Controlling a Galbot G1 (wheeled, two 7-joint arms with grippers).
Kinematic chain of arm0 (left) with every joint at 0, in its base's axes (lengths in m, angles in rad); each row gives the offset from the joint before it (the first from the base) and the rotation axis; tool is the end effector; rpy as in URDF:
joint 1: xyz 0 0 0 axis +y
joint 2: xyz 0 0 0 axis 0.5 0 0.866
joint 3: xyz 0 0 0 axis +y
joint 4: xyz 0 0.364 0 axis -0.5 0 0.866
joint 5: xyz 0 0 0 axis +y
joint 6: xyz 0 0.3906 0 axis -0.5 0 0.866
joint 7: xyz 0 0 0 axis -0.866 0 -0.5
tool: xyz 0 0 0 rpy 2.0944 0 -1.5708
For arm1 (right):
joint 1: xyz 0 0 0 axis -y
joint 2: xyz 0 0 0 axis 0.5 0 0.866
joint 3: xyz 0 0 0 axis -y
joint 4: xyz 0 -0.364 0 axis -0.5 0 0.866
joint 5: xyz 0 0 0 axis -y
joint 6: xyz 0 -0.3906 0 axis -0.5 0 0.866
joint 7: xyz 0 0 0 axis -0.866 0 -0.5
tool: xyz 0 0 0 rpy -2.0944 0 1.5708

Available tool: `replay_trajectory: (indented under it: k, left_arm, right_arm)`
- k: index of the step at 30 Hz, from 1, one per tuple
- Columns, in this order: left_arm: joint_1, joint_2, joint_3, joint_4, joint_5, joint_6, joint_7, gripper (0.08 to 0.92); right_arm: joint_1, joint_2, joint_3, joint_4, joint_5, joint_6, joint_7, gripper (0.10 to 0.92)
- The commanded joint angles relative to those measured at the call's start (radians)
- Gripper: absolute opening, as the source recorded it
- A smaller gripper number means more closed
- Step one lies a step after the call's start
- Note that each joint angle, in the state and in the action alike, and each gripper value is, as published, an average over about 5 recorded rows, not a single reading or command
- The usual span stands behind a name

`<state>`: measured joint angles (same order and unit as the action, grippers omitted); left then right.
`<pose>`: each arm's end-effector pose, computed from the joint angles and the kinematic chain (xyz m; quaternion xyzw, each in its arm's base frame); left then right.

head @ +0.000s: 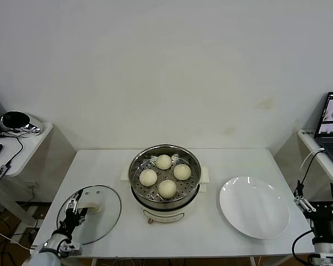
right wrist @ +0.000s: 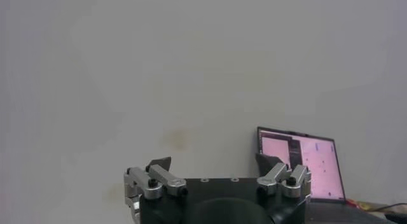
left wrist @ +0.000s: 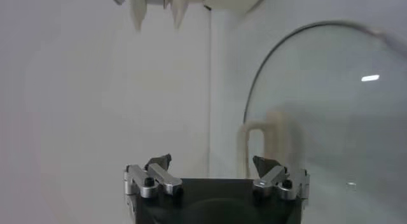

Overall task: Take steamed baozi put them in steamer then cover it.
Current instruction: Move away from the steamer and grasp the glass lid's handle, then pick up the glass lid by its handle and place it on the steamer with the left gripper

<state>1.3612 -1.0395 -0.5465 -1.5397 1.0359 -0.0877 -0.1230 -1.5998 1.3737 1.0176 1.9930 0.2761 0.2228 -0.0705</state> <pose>0.2725 0.1983 -0.4247 -0.0903 -0.7087 -0.6975 0.0550 0.1794 -0.2056 -0.3067 0.1313 0.9834 -0.0859 0.0913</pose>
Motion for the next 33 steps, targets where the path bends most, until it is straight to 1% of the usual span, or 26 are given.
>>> replay_trajectory:
  k: [1, 3, 6, 11, 16, 22, 25, 28, 31, 33]
  left_arm:
    - [-0.11, 0.004, 0.026, 0.1, -0.016, -0.001, 0.013, 0.821]
    - [-0.109, 0.001, 0.028, 0.111, -0.02, -0.001, 0.017, 0.811]
    - [-0.105, -0.003, 0.029, 0.124, -0.021, -0.001, 0.021, 0.748]
    - [-0.097, -0.006, 0.027, 0.133, -0.031, -0.004, 0.016, 0.601]
    - [-0.082, -0.01, 0.024, 0.122, -0.062, -0.008, -0.008, 0.454]
    - [-0.049, -0.011, 0.023, 0.084, -0.074, 0.031, -0.059, 0.281]
    - [-0.015, -0.006, 0.013, 0.039, -0.082, 0.054, -0.085, 0.202]
    - [0.03, 0.007, -0.012, -0.034, -0.086, 0.086, -0.097, 0.161]
    - [0.072, 0.028, -0.055, -0.132, -0.074, 0.125, -0.087, 0.159]
    - [0.089, 0.048, -0.093, -0.2, -0.066, 0.153, -0.065, 0.159]
  right_arm:
    - [-0.001, 0.005, 0.003, -0.007, -0.001, 0.001, -0.001, 0.823]
    - [0.001, 0.006, 0.001, -0.009, -0.001, 0.001, -0.001, 0.823]
    - [0.002, 0.006, 0.0, -0.009, -0.001, 0.0, -0.001, 0.823]
    - [0.001, 0.005, -0.001, -0.004, -0.001, -0.001, -0.002, 0.823]
    - [-0.001, 0.007, -0.005, 0.0, -0.001, 0.0, -0.003, 0.823]
    - [-0.003, 0.002, -0.016, 0.001, -0.002, 0.0, -0.004, 0.823]
    - [-0.003, 0.0, -0.025, 0.003, -0.005, -0.001, -0.004, 0.823]
    - [-0.003, -0.002, -0.033, 0.008, -0.008, -0.002, -0.005, 0.823]
    - [-0.002, -0.003, -0.041, 0.013, -0.009, -0.003, -0.006, 0.823]
    - [-0.002, -0.005, -0.046, 0.016, -0.011, -0.003, -0.007, 0.823]
